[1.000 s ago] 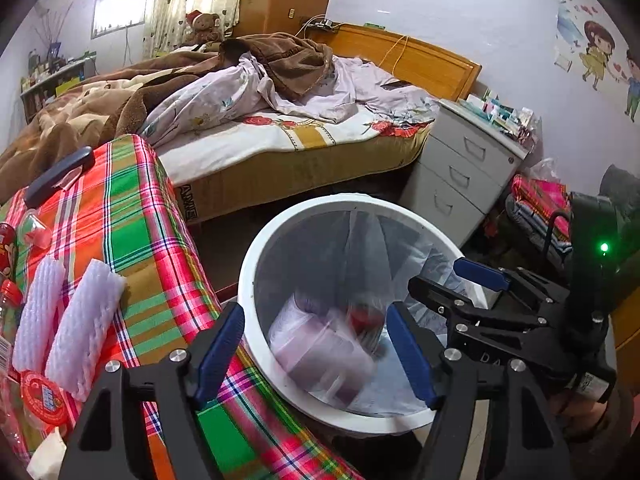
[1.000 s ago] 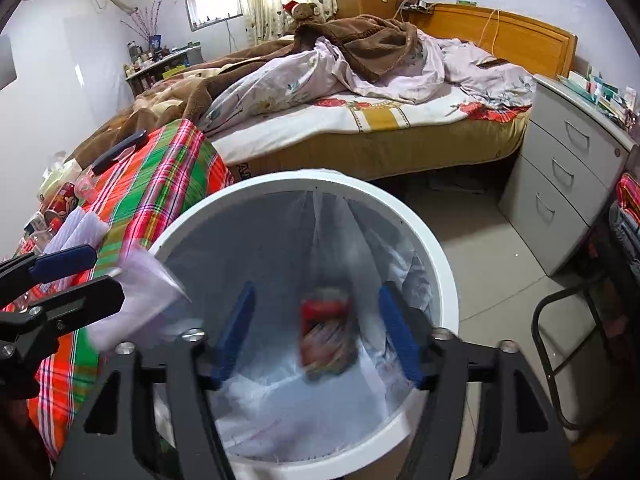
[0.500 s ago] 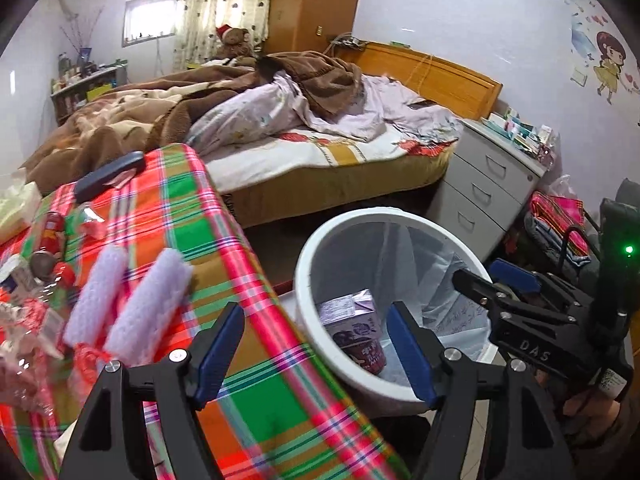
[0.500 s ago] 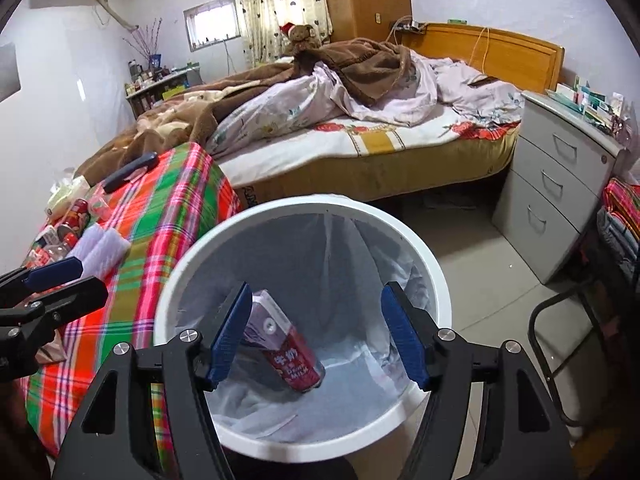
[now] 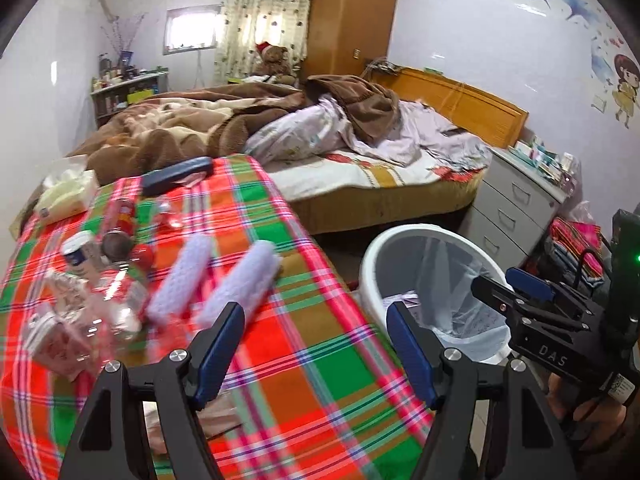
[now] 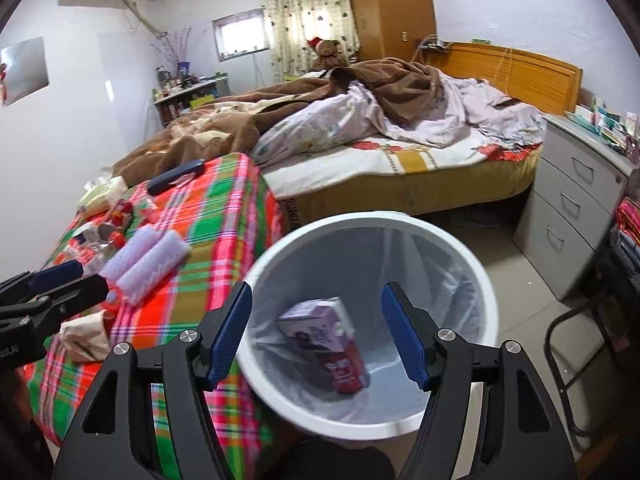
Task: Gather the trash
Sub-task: 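Move both tools back to the bed toward the remaining trash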
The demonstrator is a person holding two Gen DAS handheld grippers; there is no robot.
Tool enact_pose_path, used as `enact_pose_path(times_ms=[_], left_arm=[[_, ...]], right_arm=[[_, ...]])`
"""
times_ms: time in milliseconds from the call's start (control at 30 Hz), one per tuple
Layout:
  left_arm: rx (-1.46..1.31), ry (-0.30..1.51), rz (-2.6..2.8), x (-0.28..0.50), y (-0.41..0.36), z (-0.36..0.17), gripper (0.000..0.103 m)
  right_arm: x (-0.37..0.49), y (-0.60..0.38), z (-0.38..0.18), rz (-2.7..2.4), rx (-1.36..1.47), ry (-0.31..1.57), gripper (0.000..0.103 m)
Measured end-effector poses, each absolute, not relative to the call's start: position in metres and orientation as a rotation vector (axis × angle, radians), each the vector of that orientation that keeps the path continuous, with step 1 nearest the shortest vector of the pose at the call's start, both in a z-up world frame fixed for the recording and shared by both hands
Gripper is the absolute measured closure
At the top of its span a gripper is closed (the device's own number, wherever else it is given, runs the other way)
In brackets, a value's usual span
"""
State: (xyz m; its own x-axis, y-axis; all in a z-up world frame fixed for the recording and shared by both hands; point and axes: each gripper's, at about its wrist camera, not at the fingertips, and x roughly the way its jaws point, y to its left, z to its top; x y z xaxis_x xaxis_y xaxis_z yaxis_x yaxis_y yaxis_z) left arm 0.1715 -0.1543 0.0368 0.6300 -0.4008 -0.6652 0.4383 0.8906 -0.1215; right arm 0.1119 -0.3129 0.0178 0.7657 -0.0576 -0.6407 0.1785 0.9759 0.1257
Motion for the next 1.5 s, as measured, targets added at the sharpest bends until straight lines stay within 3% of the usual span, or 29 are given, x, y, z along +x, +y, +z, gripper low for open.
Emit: enact_pose_path(times_ms=[833, 1500], left_arm=[[-0.1, 0.752, -0.15, 0.174, 0.041, 0.009, 0.028], [-0.107, 0.779, -0.181, 0.211, 0.071, -0.004, 0.027]], right_arm=[[0.127, -0.185, -0.008, 0.224, 0.136, 0.771, 0.034], [0.157, -0.116, -0.012, 0.571, -0.07, 0.732, 0.034]])
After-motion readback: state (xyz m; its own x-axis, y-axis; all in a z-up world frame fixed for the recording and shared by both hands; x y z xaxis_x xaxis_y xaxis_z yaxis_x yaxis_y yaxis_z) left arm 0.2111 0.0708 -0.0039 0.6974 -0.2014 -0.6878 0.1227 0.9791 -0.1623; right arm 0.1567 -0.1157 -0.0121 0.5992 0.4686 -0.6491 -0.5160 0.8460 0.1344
